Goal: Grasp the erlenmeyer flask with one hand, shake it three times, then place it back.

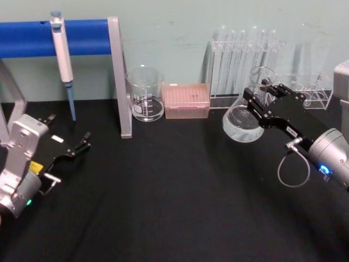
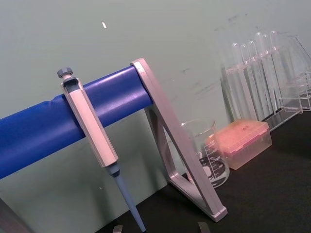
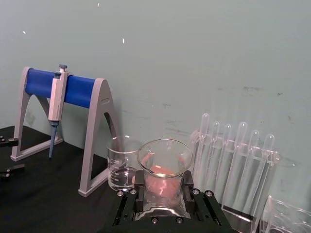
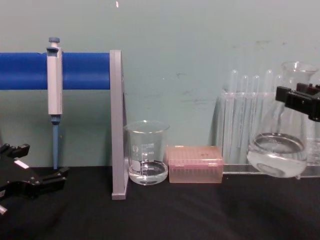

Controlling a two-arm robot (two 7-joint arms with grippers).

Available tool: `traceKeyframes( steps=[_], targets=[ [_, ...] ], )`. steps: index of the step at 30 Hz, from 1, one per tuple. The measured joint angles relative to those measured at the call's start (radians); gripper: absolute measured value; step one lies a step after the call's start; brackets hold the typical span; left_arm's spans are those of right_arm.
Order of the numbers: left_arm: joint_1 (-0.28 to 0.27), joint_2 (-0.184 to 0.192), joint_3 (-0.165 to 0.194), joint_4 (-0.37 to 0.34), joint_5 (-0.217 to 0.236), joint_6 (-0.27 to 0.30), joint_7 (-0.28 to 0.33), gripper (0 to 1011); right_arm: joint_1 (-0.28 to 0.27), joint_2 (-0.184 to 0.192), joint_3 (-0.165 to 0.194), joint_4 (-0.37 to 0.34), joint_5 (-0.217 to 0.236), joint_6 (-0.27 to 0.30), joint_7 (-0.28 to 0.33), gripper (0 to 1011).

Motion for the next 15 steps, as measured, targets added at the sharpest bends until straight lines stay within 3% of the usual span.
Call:
traceKeyframes(
  steps=[8,15],
  targets=[
    [0.000,0.000,0.000,0.000,0.000,0.000,0.000,1001,0.006,-0.010,0.004,0.012,-0.016,0.007,0.028,453],
    [0.000,0.000,0.000,0.000,0.000,0.000,0.000,1001,0.035,-0.015,-0.015,0.033,-0.018,0.007,0.118,456]
  ],
)
